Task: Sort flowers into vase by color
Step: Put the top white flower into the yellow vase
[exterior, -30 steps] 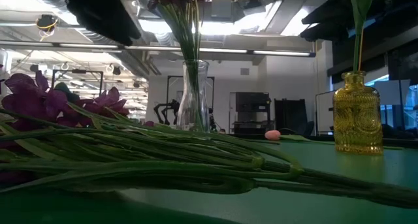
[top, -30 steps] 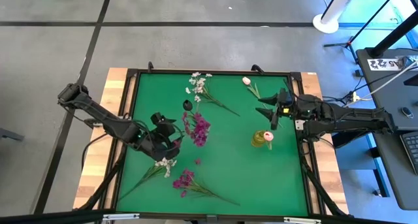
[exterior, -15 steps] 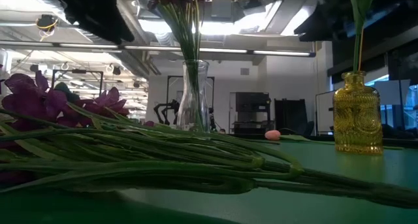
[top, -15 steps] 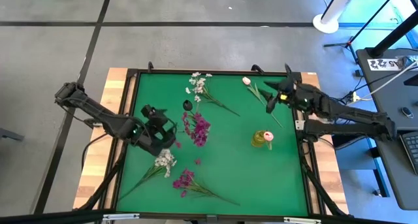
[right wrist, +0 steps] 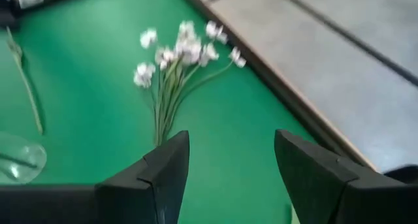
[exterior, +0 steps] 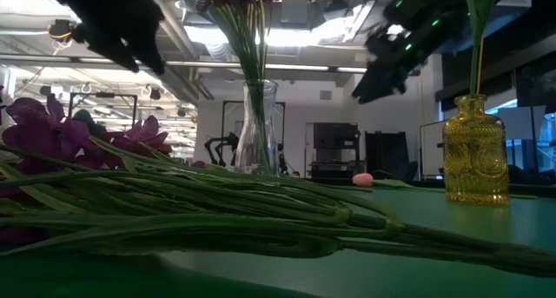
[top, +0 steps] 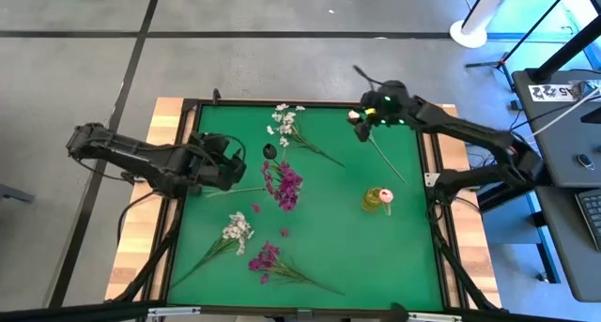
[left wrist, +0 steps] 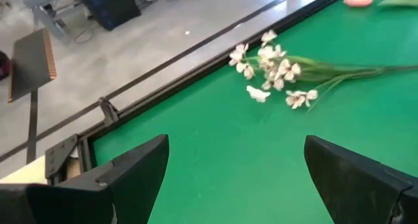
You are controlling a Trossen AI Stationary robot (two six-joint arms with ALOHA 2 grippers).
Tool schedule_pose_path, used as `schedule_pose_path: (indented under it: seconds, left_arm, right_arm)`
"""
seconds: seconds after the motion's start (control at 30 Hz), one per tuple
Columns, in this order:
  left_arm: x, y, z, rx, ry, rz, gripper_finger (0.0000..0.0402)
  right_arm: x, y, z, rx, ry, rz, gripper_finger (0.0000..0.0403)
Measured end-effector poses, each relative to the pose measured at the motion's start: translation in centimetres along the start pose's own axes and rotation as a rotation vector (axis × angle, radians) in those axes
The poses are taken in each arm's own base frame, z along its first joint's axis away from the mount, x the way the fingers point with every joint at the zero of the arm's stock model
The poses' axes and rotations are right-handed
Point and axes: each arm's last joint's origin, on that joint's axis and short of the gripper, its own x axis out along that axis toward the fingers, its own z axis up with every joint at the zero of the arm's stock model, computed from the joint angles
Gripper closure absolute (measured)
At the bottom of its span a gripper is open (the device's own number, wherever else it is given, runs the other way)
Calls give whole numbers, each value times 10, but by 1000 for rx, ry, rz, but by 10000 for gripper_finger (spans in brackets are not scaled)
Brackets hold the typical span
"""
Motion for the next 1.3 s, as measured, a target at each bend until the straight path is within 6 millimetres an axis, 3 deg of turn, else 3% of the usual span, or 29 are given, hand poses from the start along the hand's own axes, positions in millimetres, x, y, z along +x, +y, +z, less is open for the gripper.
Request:
schedule_pose_path:
  seconds: [0.17, 0.4, 0.63, 0.97, 1.3]
  left_arm:
    - [28, -10, -8, 25, 34, -77, 62]
    - [57, -12, -17, -11, 64, -184, 94]
    - [80, -8, -32, -75, 81, -270, 108]
    - [86, -8, -43, -128, 93, -325, 109]
    - [86, -10, -41, -146, 68, -332, 109]
  right_arm:
    - [40, -7, -3, -63, 105, 62, 181]
    - [73, -7, -15, -64, 196, 141, 181]
    - [97, 15, -29, -99, 274, 215, 181]
    - [119, 55, -45, -191, 330, 248, 181]
    - [143, 56, -70, -161, 441, 133, 181]
